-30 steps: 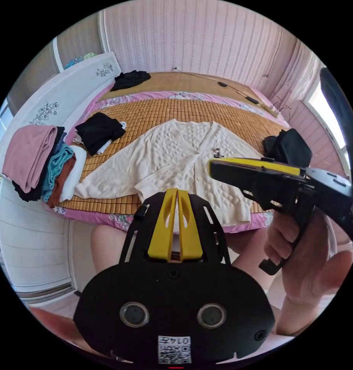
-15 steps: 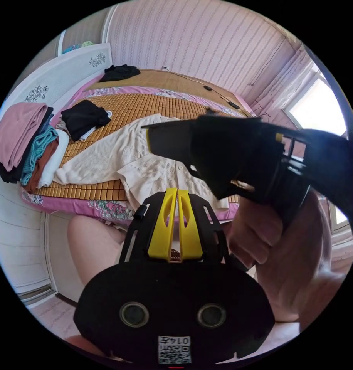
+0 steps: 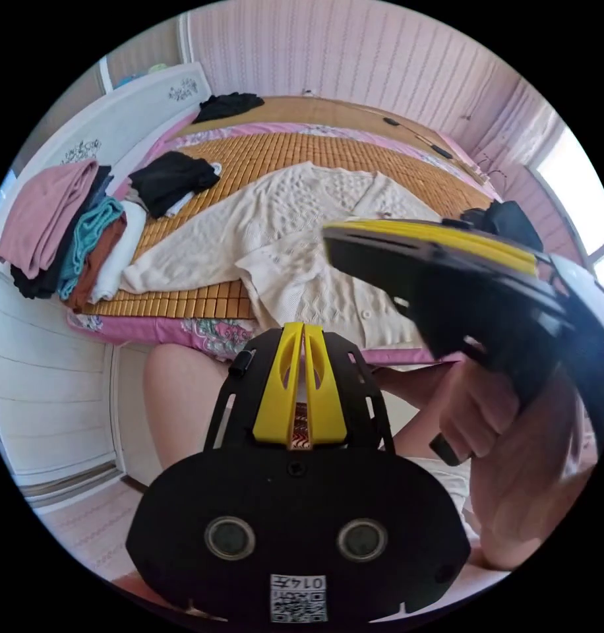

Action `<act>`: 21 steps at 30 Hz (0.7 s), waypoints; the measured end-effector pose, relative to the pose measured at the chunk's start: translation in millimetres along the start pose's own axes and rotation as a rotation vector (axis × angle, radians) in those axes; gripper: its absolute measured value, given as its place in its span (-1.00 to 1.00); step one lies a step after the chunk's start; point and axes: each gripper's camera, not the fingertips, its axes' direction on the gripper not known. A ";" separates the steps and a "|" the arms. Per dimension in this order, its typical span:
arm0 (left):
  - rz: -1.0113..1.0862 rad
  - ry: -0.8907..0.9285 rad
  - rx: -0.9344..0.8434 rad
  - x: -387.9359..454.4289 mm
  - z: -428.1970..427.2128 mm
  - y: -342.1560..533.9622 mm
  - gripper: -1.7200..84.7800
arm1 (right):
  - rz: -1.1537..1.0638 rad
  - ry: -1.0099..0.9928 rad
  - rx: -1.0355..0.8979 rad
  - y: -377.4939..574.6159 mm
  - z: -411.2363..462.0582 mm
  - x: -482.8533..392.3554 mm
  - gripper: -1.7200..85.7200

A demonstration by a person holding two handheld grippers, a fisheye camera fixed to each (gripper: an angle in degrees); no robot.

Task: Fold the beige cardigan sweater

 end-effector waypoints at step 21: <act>-0.053 -0.102 0.116 -101.9 45.6 -22.1 -0.98 | -0.330 0.006 -0.146 -30.4 82.7 -25.5 -0.74</act>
